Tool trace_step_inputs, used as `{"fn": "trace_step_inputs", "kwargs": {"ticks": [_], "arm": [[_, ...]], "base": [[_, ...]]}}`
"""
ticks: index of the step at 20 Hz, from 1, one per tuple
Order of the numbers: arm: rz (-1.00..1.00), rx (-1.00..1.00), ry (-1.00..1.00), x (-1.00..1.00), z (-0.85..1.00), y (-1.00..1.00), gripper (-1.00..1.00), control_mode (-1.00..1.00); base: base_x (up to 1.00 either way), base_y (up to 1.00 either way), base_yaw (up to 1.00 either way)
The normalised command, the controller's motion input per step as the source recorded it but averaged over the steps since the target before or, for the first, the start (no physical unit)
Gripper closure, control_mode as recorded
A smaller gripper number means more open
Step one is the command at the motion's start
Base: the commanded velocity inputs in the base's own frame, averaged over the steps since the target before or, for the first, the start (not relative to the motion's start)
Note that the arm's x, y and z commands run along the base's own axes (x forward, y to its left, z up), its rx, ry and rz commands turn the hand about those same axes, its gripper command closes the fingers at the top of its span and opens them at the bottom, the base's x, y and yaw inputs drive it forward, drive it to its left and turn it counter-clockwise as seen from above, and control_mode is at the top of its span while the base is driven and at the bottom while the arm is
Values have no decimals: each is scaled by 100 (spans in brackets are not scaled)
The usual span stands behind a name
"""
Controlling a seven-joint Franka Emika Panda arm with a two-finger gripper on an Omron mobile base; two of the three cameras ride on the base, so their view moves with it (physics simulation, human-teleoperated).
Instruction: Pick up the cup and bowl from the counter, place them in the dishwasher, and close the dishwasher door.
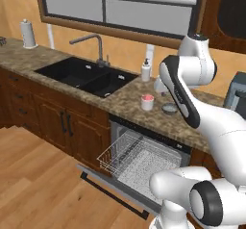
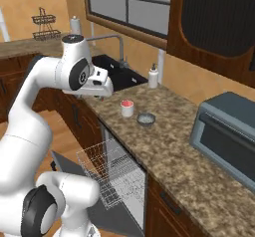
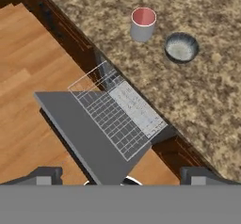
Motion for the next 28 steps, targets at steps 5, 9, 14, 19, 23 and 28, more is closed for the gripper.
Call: {"fn": "trace_step_inputs", "kwargs": {"ticks": [5, 9, 14, 19, 23, 28], "arm": [[0, 0, 0, 0, 0, 0, -100, 100], [0, 0, 0, 0, 0, 0, -100, 100], [0, 0, 0, 0, 0, 0, -100, 100], [13, 0, 0, 14, -12, -43, -100, -100], [11, -1, 0, 21, -43, -90, -100, -100], [8, -7, 0, 46, -62, -87, -100, -100]], "base": [[0, -43, 42], [0, -52, 32], [6, -52, 27], [3, -9, 4], [0, 0, 0], [0, 0, 0]]}}
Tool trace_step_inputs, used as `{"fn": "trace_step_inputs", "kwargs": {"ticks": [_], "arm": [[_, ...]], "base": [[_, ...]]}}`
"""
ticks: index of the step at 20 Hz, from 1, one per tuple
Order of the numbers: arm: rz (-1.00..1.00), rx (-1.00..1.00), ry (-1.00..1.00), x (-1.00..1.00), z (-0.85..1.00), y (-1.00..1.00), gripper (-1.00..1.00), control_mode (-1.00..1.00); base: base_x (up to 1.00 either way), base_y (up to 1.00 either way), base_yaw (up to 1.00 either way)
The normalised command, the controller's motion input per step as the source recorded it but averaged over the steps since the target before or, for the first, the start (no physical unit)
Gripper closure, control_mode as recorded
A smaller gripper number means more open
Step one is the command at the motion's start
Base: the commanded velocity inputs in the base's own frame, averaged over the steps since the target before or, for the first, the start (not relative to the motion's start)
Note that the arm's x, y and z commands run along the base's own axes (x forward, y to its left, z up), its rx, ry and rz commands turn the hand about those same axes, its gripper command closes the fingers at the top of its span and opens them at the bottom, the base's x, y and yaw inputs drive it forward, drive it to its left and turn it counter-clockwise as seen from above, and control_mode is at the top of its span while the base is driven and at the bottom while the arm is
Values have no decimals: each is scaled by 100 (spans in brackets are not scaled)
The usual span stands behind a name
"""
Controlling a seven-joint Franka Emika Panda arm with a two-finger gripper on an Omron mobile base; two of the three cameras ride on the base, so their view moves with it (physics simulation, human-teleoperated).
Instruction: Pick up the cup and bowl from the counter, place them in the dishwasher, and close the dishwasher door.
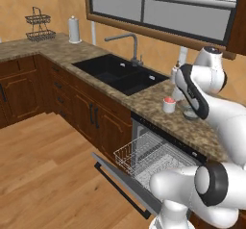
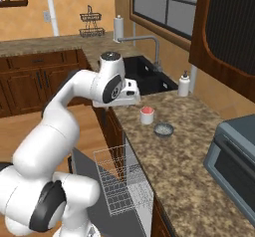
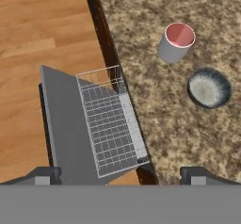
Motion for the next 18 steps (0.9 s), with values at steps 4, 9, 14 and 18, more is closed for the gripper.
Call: {"fn": "trace_step_inputs", "kwargs": {"ticks": [4, 9, 14, 18], "arm": [[7, -12, 1, 62, -66, -71, -100, -100], [4, -13, 6, 77, -68, -46, -100, -100], [2, -12, 4, 67, -55, -43, -100, -100], [2, -5, 2, 54, -44, -48, -100, -100]], "base": [[0, 0, 0], [0, 0, 0], [0, 0, 0], [0, 0, 0]]}}
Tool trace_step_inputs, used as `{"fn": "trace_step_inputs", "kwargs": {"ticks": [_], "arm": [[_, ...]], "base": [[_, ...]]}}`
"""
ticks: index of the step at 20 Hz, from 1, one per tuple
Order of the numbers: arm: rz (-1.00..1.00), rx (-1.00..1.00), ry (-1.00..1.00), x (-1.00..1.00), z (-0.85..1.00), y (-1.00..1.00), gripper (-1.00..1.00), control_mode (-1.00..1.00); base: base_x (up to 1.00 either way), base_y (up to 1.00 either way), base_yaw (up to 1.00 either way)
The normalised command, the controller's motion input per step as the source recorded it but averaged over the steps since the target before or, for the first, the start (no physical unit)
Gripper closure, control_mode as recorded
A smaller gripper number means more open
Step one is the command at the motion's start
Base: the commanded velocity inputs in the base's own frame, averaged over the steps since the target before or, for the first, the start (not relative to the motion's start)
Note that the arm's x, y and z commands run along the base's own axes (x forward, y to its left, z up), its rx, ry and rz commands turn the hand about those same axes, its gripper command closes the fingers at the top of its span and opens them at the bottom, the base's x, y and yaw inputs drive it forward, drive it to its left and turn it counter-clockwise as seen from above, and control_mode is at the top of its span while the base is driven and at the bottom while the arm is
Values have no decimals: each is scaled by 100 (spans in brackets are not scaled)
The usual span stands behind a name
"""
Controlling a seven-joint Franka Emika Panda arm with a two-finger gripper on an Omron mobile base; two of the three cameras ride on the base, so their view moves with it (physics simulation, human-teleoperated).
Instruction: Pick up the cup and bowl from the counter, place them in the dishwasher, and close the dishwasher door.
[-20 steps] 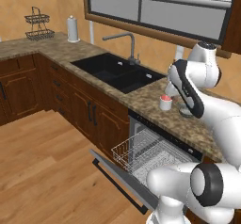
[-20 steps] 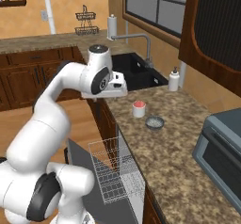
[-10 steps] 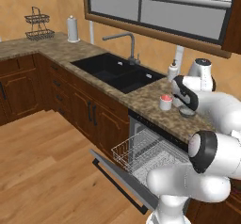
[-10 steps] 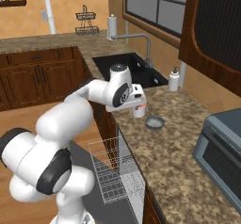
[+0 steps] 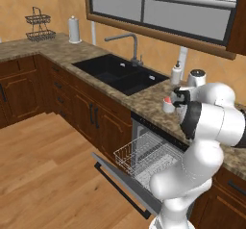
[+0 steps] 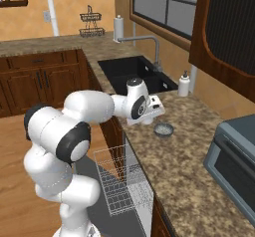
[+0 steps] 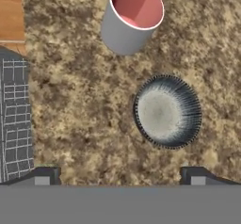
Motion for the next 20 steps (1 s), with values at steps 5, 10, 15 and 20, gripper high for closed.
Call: {"fn": "trace_step_inputs", "kwargs": {"ticks": [5, 10, 15, 20], "arm": [[3, 0, 2, 41, -41, -40, -100, -100], [5, 0, 0, 43, -39, -24, -100, -100], [6, 0, 0, 39, -42, -22, -100, -100], [7, 0, 0, 12, -40, -3, -100, -100]], "base": [[0, 0, 0], [0, 0, 0], [0, 0, 0], [0, 0, 0]]}}
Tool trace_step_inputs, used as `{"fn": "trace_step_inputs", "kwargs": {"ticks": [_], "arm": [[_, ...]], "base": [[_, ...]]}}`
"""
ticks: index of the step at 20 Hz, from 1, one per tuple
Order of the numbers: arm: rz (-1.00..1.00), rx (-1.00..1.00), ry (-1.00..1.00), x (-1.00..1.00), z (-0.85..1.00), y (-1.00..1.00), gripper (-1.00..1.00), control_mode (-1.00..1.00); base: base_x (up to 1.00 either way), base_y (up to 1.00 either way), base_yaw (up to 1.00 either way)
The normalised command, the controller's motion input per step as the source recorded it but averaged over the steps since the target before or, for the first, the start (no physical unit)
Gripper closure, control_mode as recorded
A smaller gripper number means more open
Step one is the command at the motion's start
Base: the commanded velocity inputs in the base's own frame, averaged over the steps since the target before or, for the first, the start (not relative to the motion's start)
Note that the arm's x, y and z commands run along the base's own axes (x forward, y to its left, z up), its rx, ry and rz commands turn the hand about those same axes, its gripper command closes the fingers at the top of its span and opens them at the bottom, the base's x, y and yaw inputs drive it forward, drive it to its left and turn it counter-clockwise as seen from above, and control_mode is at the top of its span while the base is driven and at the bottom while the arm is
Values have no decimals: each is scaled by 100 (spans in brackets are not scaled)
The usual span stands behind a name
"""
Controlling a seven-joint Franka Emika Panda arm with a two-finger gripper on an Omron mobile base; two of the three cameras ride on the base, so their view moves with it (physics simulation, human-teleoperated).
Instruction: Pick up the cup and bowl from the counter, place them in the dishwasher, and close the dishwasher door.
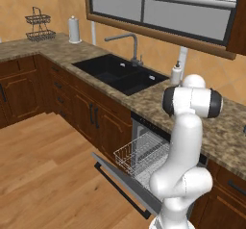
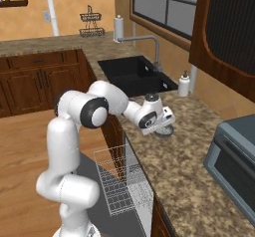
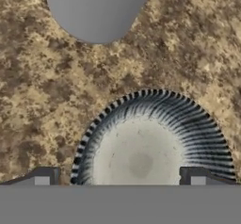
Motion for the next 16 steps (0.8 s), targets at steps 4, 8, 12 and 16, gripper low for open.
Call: {"fn": "trace_step_inputs", "kwargs": {"ticks": [4, 8, 12, 16], "arm": [[5, 0, 1, 2, -40, 0, 100, -100], [3, 0, 1, 0, -33, 4, 100, -100], [3, 0, 4, 0, -17, 22, 100, -100], [1, 0, 4, -9, 0, 55, 100, -100]], "base": [[0, 0, 0], [0, 0, 0], [0, 0, 0], [0, 0, 0]]}}
